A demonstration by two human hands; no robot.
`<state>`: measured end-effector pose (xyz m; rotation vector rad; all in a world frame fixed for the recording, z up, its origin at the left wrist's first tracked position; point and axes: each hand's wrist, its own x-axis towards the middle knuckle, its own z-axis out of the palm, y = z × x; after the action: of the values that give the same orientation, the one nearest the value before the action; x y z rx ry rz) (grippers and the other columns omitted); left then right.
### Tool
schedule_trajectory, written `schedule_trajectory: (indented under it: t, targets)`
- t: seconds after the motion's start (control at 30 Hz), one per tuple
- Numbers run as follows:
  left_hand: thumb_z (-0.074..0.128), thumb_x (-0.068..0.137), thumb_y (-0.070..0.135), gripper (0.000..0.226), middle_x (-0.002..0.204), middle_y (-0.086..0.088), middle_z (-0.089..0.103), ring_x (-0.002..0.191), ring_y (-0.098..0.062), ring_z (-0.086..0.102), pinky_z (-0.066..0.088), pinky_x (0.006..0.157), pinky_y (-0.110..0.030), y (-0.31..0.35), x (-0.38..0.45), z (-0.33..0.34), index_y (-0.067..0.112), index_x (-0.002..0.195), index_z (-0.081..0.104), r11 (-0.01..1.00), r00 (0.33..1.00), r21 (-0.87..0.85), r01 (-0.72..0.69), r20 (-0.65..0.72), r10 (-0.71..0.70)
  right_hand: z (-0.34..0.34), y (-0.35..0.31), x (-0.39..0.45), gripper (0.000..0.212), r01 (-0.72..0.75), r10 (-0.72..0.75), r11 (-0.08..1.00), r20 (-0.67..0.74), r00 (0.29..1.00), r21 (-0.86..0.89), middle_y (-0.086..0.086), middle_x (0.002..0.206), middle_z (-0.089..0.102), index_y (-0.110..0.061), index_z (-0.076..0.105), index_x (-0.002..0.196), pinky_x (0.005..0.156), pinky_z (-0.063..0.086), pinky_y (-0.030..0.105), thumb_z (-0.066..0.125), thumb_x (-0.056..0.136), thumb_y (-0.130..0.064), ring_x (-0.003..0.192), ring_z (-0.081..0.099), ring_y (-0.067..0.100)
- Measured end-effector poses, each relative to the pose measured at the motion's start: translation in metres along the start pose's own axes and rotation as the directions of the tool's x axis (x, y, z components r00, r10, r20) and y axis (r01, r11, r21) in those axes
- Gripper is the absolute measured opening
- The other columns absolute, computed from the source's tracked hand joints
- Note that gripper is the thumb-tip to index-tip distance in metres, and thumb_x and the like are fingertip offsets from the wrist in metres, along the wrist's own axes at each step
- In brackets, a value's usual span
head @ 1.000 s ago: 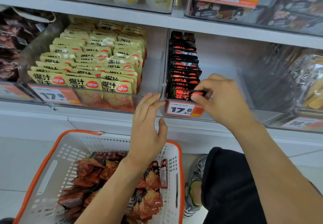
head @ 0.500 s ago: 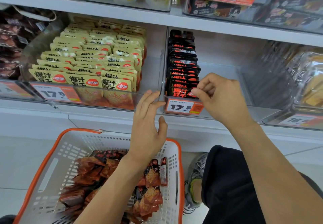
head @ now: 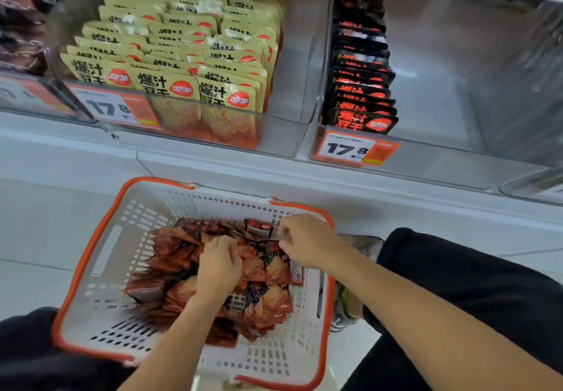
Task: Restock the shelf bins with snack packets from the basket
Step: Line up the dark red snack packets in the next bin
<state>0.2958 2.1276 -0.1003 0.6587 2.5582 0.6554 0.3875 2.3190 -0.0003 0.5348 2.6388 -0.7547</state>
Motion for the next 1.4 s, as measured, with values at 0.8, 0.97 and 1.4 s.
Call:
schedule_trajectory:
  t: [0.8,0.97,1.4]
  targets:
    - [0.056,0.096,0.020,0.019,0.099,0.002,0.061,0.089,-0.014,0.057,0.043,0.074,-0.026,-0.050,-0.023,0.059,0.012,0.113,0.059,0.932,0.849,-0.067,0.357,0.440,-0.293,0.170,0.070,0.094,0.074,-0.170,0.176,0.984,0.309,0.935,-0.046,0.009,0.133,0.054,-0.013,0.059,0.126,0.103,0.042,0.038,0.092,0.063,-0.031,0.126,0.046,0.031]
    - [0.066,0.091,0.023,0.037,0.117,0.003,0.060,0.112,-0.016,0.059,0.049,0.094,-0.028,-0.028,-0.018,0.043,0.013,0.125,0.055,0.939,0.904,-0.212,0.271,0.391,-0.173,0.120,0.047,0.085,0.060,-0.128,0.096,0.990,0.378,0.921,0.060,0.001,0.107,0.063,-0.012,0.062,0.112,0.078,0.048,0.031,0.090,0.067,-0.040,0.097,0.060,0.021]
    - [0.062,0.098,0.020,0.004,0.086,-0.001,0.070,0.083,-0.019,0.066,0.054,0.075,-0.038,0.113,-0.015,-0.086,0.017,0.097,0.063,0.735,0.948,-0.633,-0.242,0.005,0.317,-0.139,-0.028,-0.032,0.020,0.212,-0.211,0.945,0.033,0.977,-0.247,0.001,0.097,0.063,-0.025,0.055,0.108,0.080,0.047,0.041,0.064,0.093,-0.035,0.093,0.053,0.020]
